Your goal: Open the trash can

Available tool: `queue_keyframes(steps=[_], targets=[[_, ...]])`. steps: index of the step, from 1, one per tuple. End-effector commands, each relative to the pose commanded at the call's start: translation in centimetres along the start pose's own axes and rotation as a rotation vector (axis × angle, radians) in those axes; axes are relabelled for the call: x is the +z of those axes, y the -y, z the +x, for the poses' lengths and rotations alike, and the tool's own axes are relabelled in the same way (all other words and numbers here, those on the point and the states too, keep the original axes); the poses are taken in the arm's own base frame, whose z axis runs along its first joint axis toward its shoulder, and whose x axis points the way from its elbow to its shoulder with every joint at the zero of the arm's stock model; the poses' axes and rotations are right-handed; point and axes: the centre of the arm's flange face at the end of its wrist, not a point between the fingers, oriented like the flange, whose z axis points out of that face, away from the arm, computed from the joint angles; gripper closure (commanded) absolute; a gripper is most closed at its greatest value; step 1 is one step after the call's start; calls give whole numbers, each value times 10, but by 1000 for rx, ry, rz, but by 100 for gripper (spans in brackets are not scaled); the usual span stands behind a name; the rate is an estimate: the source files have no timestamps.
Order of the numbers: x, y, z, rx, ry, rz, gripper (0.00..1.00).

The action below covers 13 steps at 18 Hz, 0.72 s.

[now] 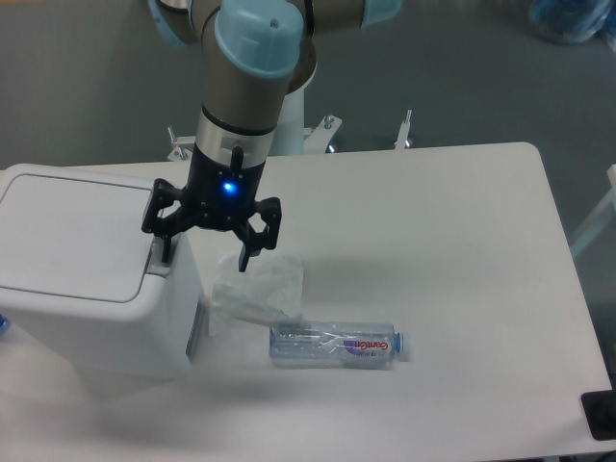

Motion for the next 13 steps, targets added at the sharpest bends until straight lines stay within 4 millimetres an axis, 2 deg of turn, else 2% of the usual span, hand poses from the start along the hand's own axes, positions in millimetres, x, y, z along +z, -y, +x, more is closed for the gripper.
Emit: queue_keyframes(steps=[6,13], targets=[[-2,0,1,0,1,3,0],[-22,13,3,22,11,46,0]])
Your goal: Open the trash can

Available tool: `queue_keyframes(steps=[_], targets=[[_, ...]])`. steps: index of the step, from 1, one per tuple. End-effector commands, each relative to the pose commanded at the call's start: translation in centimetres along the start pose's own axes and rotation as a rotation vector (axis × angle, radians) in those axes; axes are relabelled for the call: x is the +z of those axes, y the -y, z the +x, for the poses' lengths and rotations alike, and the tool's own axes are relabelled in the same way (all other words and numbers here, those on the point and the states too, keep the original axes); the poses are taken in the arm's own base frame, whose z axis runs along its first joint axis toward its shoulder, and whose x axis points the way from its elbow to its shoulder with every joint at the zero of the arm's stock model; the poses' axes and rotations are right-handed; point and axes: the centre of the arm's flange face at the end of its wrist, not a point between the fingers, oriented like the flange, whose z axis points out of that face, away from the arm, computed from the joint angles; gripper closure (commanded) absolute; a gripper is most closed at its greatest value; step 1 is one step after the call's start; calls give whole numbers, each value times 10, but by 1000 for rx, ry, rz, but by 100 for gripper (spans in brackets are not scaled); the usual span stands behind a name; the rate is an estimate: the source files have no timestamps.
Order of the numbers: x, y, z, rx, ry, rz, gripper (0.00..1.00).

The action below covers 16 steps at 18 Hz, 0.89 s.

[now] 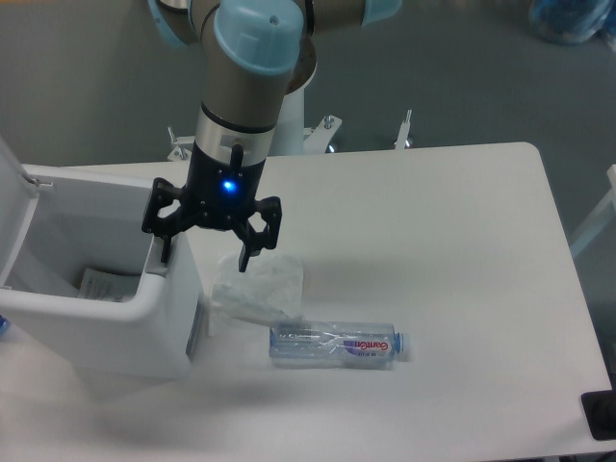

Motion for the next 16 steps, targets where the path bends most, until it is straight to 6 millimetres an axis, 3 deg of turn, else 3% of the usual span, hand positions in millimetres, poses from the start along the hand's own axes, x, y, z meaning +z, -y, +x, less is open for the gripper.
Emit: queue_keyframes(steps=[2,7,14,16], targets=[[-6,3,-8,-1,10,15,0],[-19,4,-50,17,42,33,0],[-31,-16,-141,57,235,-47,0],[-18,-28,-178,111,241,-98,0]])
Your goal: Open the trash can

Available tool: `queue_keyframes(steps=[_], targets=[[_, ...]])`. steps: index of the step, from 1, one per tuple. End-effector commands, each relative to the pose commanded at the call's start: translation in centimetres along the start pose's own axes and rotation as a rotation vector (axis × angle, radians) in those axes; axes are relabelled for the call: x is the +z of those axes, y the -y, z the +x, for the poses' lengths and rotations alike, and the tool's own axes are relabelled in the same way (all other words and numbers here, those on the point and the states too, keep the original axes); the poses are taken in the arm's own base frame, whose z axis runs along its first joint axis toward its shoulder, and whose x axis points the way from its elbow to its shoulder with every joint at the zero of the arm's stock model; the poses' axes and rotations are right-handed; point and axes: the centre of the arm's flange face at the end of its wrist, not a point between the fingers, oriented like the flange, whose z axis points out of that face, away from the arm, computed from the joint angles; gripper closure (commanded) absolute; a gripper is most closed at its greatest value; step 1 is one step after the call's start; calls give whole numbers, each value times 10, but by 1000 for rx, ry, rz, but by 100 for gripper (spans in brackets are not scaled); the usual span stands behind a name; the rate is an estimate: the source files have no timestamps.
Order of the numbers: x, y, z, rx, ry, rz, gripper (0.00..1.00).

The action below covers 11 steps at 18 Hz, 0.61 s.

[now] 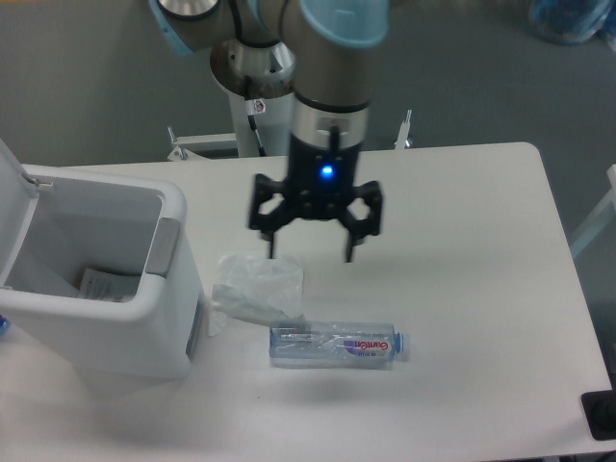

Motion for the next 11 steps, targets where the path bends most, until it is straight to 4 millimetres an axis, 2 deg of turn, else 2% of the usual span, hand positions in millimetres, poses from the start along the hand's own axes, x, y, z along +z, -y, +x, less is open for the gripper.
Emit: queue_keyframes(steps=[2,4,7,9,11], targets=[[23,-20,-37,109,32,-82,0],[30,-28,-47,247,38,-106,0],[63,-26,-66,393,38,-150,0],[67,-36,-89,446,68,-198,0],[74,-38,-94,504,61,-209,0]])
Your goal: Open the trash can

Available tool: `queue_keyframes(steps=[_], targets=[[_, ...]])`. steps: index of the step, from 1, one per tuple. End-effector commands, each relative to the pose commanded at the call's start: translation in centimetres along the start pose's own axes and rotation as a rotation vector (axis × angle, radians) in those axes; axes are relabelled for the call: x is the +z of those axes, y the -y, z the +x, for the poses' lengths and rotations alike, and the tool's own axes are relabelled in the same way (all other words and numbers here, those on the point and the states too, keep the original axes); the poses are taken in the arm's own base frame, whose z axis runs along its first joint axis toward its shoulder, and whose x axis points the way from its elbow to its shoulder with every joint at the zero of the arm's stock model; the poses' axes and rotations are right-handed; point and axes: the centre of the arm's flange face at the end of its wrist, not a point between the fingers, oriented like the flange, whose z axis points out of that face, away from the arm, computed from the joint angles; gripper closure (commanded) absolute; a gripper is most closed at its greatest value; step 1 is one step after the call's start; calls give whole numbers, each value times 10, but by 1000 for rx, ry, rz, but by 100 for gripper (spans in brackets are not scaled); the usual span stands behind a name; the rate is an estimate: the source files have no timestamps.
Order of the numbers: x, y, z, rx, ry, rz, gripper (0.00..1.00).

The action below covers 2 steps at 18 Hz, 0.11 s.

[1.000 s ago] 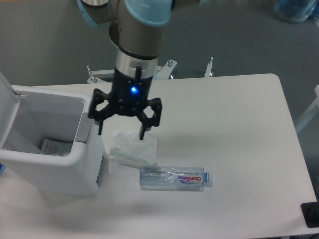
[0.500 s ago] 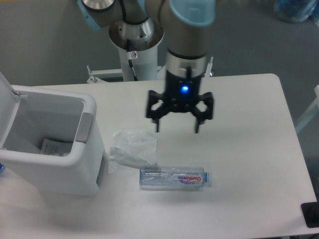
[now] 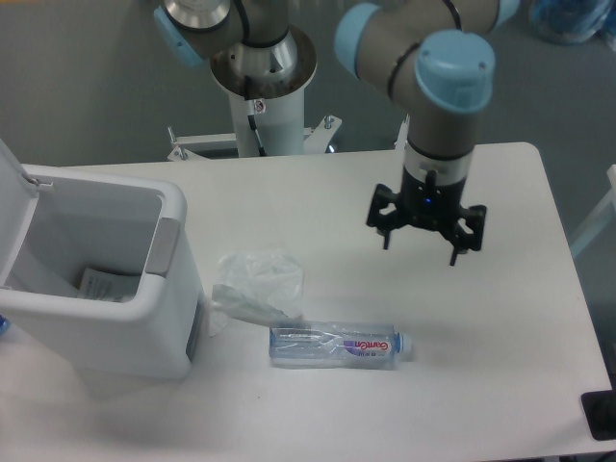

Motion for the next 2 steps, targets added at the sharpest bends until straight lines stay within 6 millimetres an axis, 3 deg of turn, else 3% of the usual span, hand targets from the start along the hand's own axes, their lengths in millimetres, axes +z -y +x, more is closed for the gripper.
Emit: queue_keyframes(steps=[2], targets=[[14,1,-3,20,-6,-6,0]])
